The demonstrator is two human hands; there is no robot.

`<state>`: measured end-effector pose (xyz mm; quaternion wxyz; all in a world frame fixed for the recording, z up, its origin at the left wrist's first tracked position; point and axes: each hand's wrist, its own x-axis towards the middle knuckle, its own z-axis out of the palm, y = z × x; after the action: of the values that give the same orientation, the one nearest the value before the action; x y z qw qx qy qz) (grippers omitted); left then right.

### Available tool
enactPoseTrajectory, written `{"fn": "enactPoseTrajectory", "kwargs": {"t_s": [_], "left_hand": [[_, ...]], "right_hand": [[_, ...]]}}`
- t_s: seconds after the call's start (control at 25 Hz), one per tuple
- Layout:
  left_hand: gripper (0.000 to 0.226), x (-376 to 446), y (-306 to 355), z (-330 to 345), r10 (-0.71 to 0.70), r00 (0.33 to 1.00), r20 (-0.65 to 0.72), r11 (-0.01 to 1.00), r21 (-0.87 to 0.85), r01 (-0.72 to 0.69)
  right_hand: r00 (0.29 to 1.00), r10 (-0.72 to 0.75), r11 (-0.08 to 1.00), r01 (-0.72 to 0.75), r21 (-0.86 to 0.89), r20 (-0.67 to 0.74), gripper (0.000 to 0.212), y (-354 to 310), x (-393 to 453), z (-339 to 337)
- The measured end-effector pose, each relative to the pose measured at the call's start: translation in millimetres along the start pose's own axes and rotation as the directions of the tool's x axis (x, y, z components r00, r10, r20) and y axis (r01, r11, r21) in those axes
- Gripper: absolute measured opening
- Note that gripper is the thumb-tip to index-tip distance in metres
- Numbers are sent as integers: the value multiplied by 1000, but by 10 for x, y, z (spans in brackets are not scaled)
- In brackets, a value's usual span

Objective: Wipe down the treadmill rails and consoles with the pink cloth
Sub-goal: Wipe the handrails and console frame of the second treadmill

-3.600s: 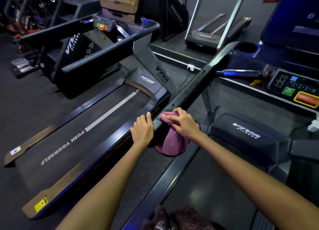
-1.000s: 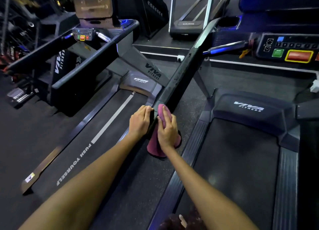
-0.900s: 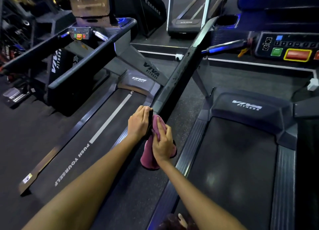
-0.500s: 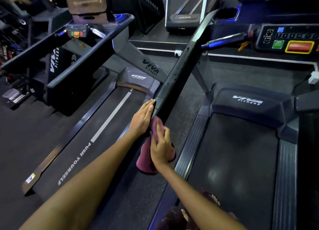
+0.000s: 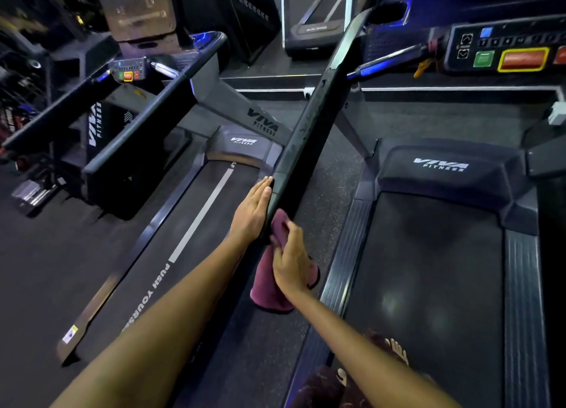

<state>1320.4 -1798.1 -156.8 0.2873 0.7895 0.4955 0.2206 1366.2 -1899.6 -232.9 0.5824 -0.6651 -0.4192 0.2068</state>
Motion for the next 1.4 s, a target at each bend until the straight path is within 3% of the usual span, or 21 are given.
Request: {"fn": "enactPoseTrajectory", "kwargs": {"t_s": [0.2, 0.32, 0.48, 0.56, 0.72, 0.88, 0.96, 1.12, 1.2, 1.28, 1.4], "left_hand": [[56, 3, 9, 10, -9, 1000, -12, 1000, -16, 9], [57, 24, 28, 20, -5, 1000, -4, 1000, 29, 5], [48, -4, 54, 11, -6, 1000, -3, 999, 53, 6], [42, -21, 75, 8, -7, 1000, -12, 995, 98, 8], [36, 2, 89, -3, -19, 996, -83, 995, 94, 26], [30, -1, 122, -8, -52, 993, -103, 997, 51, 57], [26, 45, 203, -25, -104, 987, -125, 991, 67, 113], [19, 177, 407, 86, -143, 979, -143, 916, 354, 186], [20, 143, 461, 169, -161, 975, -155, 917, 341, 206], [19, 125, 450, 178, -170, 968, -185, 927, 303, 221], [21, 143, 437, 154, -194, 958, -213, 929, 274, 249]], "right_hand": [[963, 241, 970, -243, -4, 123, 38, 197, 444, -95], [971, 226, 974, -222, -47, 78, 31, 110, 801, -188], [992, 69, 994, -59, -94, 101, 26, 53, 292, -160], [982, 119, 990, -107, -87, 145, 25, 204, 218, -129], [951, 276, 961, -276, -16, 143, 27, 270, 893, -170], [995, 76, 994, -70, -84, 66, 39, 46, 907, -235], [995, -21, 994, 30, -103, 93, 38, 93, 635, -217], [959, 215, 976, -205, -72, 186, 33, 323, 787, -209], [952, 277, 960, -267, -87, 134, 33, 285, 1125, -223], [976, 210, 971, -201, -129, 62, 36, 152, 1275, -235], [999, -32, 988, 34, -150, 16, 40, 73, 1029, -202]]}}
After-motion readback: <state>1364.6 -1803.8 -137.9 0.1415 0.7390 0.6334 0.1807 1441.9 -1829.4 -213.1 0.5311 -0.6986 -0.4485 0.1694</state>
